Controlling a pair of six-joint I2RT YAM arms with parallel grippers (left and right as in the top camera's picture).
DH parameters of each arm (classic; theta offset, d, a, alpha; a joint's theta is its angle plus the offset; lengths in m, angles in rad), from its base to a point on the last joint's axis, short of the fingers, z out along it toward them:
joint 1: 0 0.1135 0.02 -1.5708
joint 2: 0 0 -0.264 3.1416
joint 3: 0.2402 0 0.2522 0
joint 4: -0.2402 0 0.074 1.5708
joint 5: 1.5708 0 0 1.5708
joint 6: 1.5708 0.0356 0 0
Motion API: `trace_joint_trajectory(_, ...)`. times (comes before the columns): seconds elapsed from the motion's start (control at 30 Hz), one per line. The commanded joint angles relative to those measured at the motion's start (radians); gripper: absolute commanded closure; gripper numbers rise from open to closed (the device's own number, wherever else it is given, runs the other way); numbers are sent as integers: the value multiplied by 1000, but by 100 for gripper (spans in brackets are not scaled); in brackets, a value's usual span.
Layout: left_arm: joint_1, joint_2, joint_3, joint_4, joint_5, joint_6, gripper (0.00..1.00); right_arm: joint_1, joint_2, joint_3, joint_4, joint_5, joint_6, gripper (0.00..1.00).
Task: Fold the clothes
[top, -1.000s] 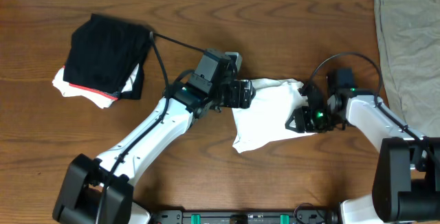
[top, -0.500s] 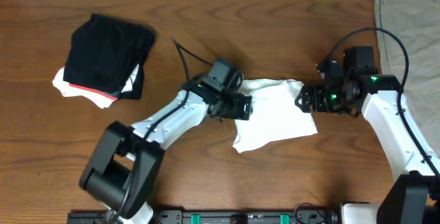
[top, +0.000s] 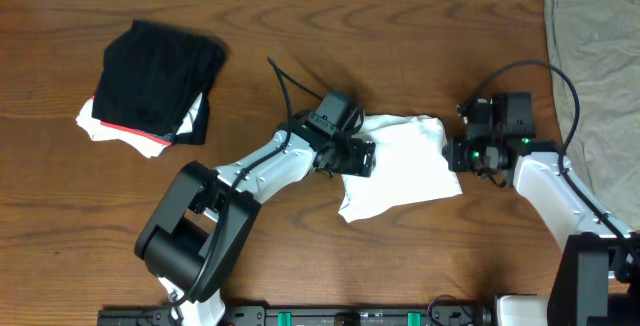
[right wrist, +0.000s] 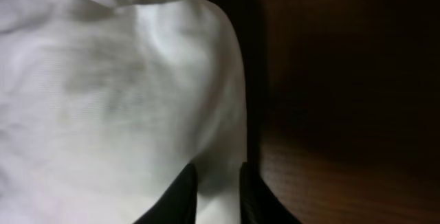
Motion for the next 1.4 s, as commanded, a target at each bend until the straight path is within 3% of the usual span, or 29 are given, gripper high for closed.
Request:
trace_joint_trajectory(0.0,-3,104,-29,-9,-20,-12,14,-3,8,-54,49,2,-3,85)
trace_joint_trajectory(0.1,-3,124,-29,-5,-21,-12,15,-3,8,-73,71,3,-3,90)
trace_joint_trajectory(0.37,-3,127,-33,-10,-21,-11,43,-3,21,-80,77,3,-2,97)
trace_joint_trajectory(0.63,-3,127,-38,-10,-21,-11,47,-3,103,-81,128,2,26,97)
trace_joint_trajectory(0.67,-3,127,-38,-11,-21,-11,58,-3,108,-81,130,2,35,97)
trace_joint_trajectory(0.7,-3,127,-38,-13,-21,-11,81,-3,109,-81,133,2,40,98)
trace_joint_trajectory(0.73,-3,127,-38,-13,-20,-11,94,-3,109,-80,133,2,42,99)
trace_joint_trajectory(0.93,-1,94,-21,-26,-20,-11,94,-4,103,-61,102,-44,42,99)
trace_joint_trajectory(1.07,0,29,17,-69,-21,-11,94,-15,51,25,-73,-29,10,98)
trace_joint_trajectory(1.2,0,-68,45,-74,-24,-11,94,-35,-51,53,-159,84,31,83)
trace_joint_trajectory(1.37,0,-187,57,-88,-125,-11,94,-71,-155,49,-221,207,147,77)
